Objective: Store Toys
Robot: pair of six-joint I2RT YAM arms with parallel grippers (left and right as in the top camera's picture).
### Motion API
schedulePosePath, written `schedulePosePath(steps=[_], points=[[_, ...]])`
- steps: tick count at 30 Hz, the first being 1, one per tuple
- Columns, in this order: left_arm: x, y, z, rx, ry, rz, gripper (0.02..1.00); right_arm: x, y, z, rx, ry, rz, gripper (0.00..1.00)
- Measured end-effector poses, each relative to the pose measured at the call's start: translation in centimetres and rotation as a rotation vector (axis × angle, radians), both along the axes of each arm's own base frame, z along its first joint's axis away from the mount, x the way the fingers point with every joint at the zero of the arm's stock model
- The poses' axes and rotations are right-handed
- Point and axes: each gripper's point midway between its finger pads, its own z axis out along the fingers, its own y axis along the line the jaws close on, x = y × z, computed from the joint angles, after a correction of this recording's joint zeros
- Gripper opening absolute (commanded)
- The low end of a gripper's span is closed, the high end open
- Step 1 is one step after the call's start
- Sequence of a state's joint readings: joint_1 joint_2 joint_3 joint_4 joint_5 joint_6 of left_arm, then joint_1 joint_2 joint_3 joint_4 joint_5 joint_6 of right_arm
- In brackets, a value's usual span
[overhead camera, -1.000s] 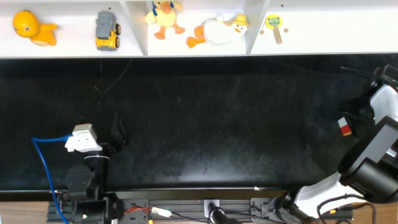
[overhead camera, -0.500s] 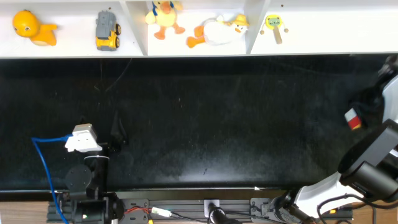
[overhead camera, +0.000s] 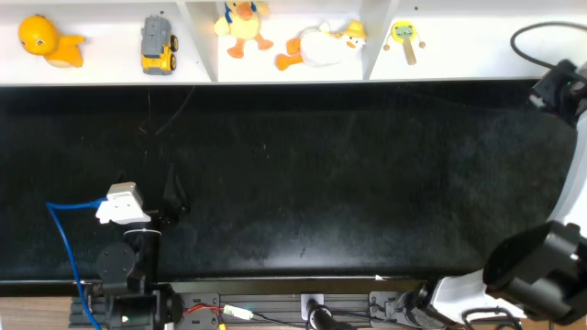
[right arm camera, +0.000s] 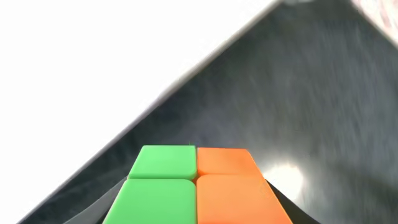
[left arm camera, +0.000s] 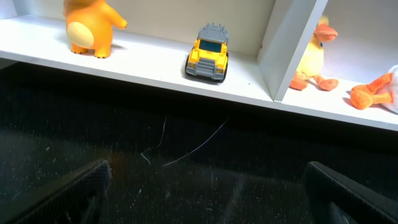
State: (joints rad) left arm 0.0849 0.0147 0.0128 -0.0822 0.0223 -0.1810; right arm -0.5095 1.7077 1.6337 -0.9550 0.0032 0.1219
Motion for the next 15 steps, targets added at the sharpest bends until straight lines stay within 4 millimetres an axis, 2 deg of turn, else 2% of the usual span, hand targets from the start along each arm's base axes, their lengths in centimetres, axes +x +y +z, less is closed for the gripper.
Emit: schedulePosePath(steps=[3, 7, 12, 15], points=[[0.0, 0.0, 0.0, 0.0, 0.0, 0.0, 0.998, 1.1, 0.1, 2.1, -0.062, -0.073, 0.089, 0.049], [0.0, 0.0, 0.0, 0.0, 0.0, 0.0, 0.996, 1.9, 0.4, 3.9, -0.138, -0.116, 0.196, 0.051], [0.0, 0.0, 0.0, 0.0, 0.0, 0.0, 0.998, 5.9, 0.2, 6.9, -0.29, -0.325, 0.343, 0.049], [0.0, 0.0, 0.0, 0.0, 0.0, 0.0, 0.998, 8.2, 0.5, 6.9, -0.388, -0.477, 0.424, 0.047]])
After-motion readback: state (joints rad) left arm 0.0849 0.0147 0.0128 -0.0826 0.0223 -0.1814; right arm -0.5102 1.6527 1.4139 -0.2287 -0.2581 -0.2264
